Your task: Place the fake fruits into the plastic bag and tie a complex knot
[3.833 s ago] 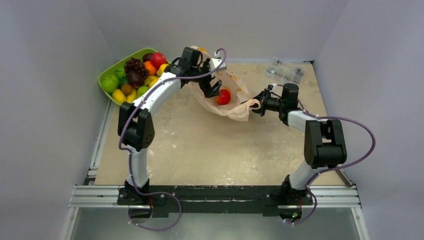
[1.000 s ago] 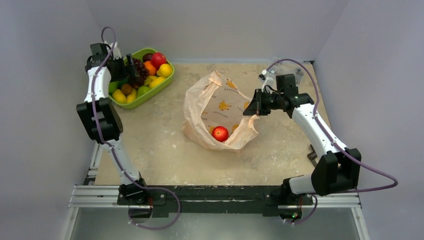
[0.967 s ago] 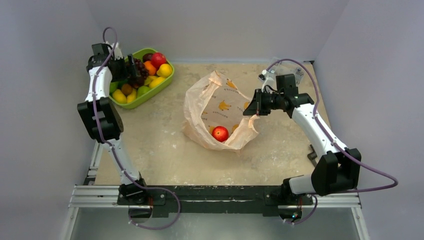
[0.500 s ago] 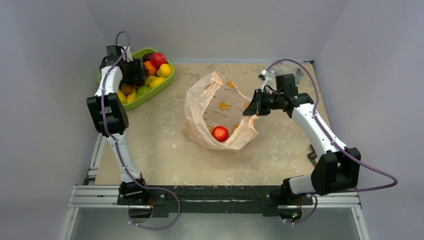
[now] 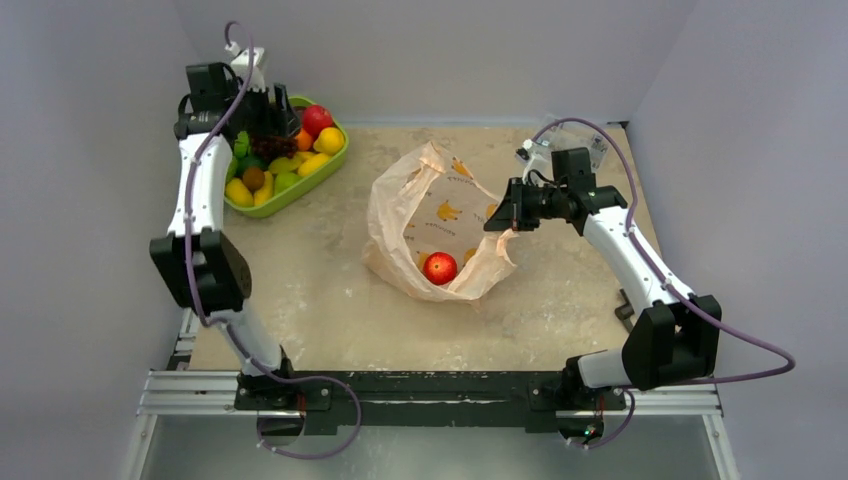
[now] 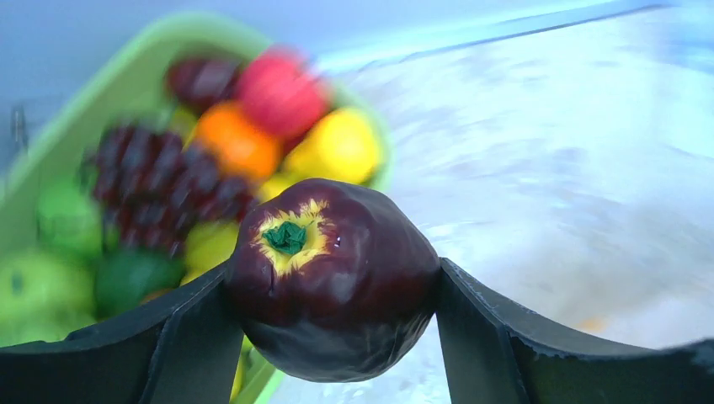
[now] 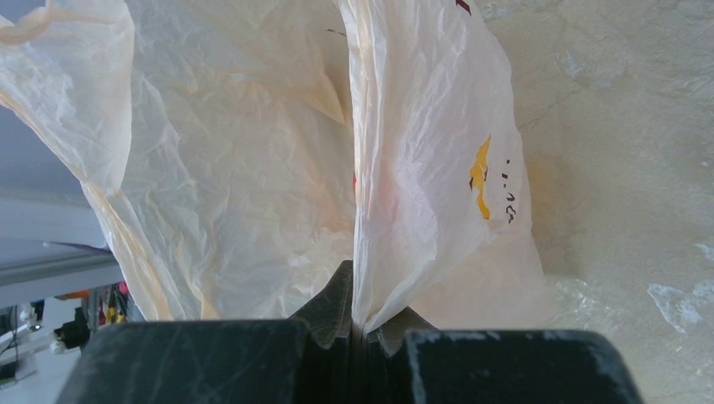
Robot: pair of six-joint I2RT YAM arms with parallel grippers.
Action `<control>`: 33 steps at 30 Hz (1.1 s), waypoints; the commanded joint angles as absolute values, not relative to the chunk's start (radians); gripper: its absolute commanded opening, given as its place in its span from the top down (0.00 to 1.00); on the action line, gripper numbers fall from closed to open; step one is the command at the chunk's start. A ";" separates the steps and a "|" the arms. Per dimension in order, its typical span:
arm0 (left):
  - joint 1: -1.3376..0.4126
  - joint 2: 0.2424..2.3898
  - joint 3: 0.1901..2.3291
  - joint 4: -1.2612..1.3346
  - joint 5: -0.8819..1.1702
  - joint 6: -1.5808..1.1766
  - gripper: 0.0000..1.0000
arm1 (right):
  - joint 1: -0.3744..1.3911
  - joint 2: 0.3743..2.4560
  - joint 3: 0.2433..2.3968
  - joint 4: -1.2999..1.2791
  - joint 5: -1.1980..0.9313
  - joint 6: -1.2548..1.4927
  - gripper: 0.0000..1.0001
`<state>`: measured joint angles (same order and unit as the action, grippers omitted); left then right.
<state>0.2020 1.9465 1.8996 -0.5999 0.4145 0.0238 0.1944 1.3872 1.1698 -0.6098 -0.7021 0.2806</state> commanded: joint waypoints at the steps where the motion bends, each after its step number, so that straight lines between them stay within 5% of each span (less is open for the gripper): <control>1: 0.063 1.559 1.850 -0.547 0.850 0.242 0.60 | 0.191 1.362 1.177 -0.572 -0.757 0.297 1.00; 6: -0.262 1.386 1.796 -0.701 0.940 0.474 0.62 | 0.191 1.353 1.171 -0.561 -0.785 0.314 1.00; 13: -0.789 1.360 1.558 -0.778 0.452 0.893 0.63 | 0.190 1.338 1.174 -0.551 -0.804 0.323 1.00; 25: -0.810 1.620 1.325 -0.590 -0.017 1.115 0.62 | 0.192 1.292 1.174 -0.571 -0.809 0.286 1.00; 30: -0.725 1.670 1.277 -0.618 0.061 1.055 0.48 | 0.192 1.282 1.170 -0.577 -0.802 0.275 1.00; 33: -0.709 1.677 1.242 -0.609 0.111 1.053 0.27 | 0.191 1.283 1.165 -0.586 -0.792 0.268 1.00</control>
